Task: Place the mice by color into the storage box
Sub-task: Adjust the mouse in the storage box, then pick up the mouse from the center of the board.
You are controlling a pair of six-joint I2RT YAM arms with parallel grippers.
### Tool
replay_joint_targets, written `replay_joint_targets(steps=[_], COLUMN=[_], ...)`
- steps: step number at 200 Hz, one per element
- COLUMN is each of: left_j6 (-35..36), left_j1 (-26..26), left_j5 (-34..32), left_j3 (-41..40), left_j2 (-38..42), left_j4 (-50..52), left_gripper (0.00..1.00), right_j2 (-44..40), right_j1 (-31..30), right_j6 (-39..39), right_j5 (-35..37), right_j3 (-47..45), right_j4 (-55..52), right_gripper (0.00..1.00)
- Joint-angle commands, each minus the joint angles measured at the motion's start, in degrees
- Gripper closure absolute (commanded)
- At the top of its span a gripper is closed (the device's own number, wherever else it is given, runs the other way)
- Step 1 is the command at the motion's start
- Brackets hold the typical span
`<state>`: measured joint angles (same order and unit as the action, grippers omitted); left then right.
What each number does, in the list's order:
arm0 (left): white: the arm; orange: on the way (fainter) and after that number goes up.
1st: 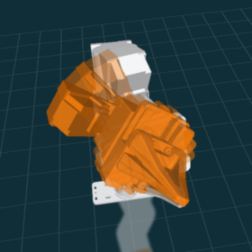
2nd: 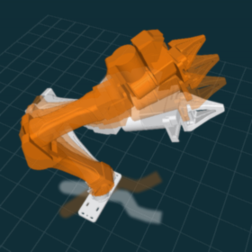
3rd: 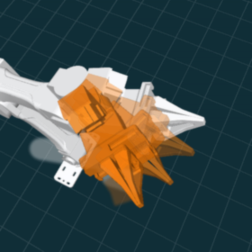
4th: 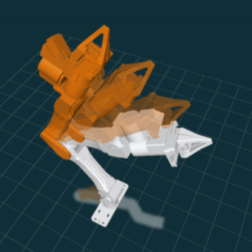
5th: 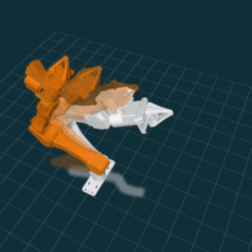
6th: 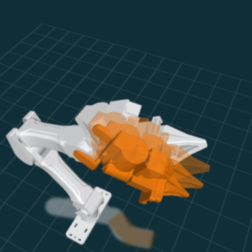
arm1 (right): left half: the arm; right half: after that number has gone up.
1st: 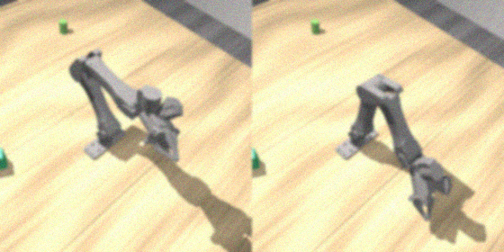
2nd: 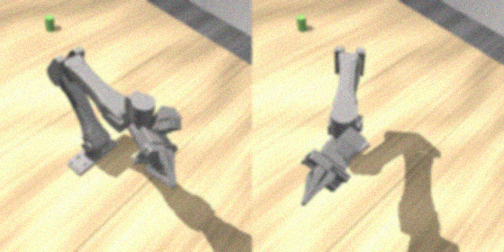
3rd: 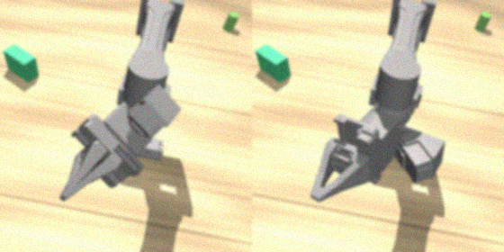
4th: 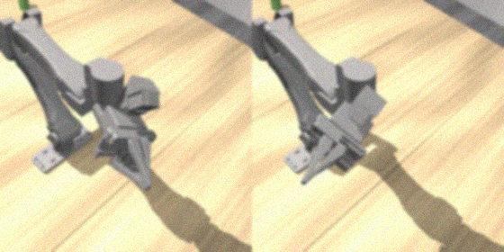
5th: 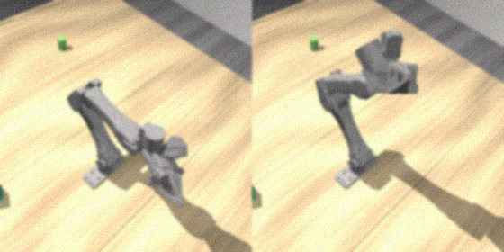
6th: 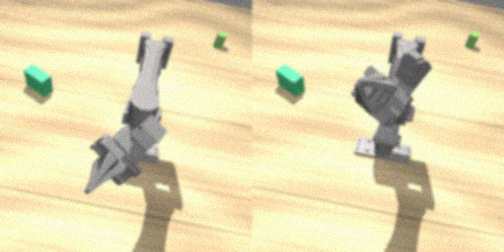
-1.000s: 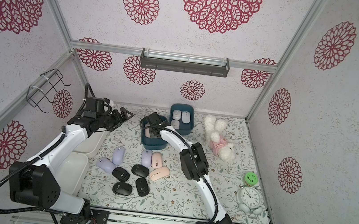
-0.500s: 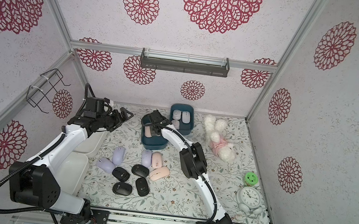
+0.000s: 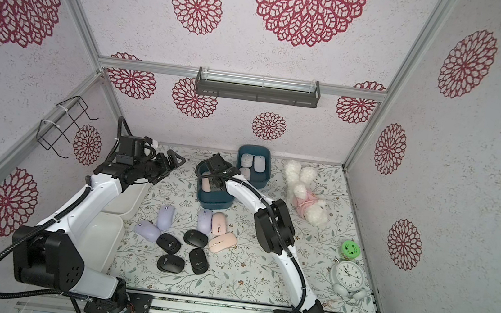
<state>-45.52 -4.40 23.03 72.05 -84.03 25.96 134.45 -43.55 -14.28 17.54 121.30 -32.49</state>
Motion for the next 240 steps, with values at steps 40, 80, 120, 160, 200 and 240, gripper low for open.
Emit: replay_joint_targets(steps=[40,80,120,160,200,240], left_j6=[-0.63,-0.10,0.51,1.58,1.66,1.75], left_j1=[-0.36,-2.04,-3.10,-3.29,-3.15,-3.15], left_j5=[0.09,-0.48,-1.20,-2.75,-2.71,-2.73], left_j3=[-0.46,-0.29,0.11,0.46,0.51,0.81], left_j2=[1.20,0.99,0.61,0.73,0.72,0.65], left_j4=[-2.07,-1.68,-0.99,0.06,0.12,0.50], left_gripper=[0.01,0.01,0.01,0.01,0.01,0.01], right_j2=[-30.03,-39.07,-38.35,-33.34,-29.32,-24.80], right_j1=[-4.63,-7.55,-11.74,-14.11,-13.58,-12.11], right_j6=[-2.33,-9.16,-12.11,-10.89,-8.80,-8.38], right_j5=[6.34,-0.70,1.16,2.80,2.94,1.56], right_j3=[-31.97,-48.95,-53.69,-51.50,-49.23,-47.42], right_j4=[8.26,7.53,7.51,8.33,10.63,11.34], right_gripper=[0.39,0.26,0.17,0.10,0.05,0.09])
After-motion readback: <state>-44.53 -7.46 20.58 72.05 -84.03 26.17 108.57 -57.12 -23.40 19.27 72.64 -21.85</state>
